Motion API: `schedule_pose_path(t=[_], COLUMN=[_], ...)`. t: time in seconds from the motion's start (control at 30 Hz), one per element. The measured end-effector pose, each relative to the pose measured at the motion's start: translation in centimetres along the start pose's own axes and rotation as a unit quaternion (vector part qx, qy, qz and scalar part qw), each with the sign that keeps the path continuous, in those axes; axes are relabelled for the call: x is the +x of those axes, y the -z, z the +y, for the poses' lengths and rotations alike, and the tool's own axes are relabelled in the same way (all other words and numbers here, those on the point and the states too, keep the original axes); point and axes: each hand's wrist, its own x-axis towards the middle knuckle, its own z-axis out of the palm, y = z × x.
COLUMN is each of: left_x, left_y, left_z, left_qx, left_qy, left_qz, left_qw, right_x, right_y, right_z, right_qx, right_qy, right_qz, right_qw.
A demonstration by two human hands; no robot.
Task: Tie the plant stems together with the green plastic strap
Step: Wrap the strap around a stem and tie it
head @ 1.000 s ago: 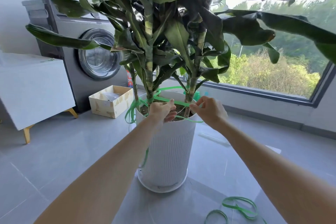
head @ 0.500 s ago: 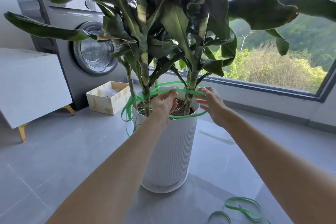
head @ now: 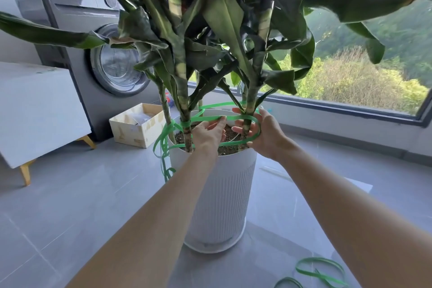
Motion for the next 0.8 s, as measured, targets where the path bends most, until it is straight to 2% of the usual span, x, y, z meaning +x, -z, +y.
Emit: schedule_pose_path(t=[0.23,0.33,0.5,0.63,0.8], left_x=[0.33,0.23,-0.4,-0.35,-0.29], left_y=[0.08,0.05,-0.02,0.08,0.05], left_z=[-0.11,-0.09,0.2,0.34,0.1], left_qx=[0.036,0.067,0.034,0.021,0.162], left_qy=[-0.024,-0.055,-0.024,-0.008,-0.076], left_qz=[0.012,0.022,0.002,-0.015,-0.07], left_qw=[0.999,0.996,0.999,1.0,0.981], right_x=[0.29,0.14,-0.18,0.02,0.0], right_y=[0.32,0.37,0.04,0.3,0.07], right_z=[-0.28,-0.25,-0.54,-0.5,-0.59], right_qx=[-0.024,0.013,0.004,0.098,0.159], right_qy=[-0.047,-0.05,-0.088,-0.117,-0.126], right_qz=[-0.031,-0.043,-0.033,0.006,0.054], right_qw=[0.998,0.998,0.996,0.988,0.978])
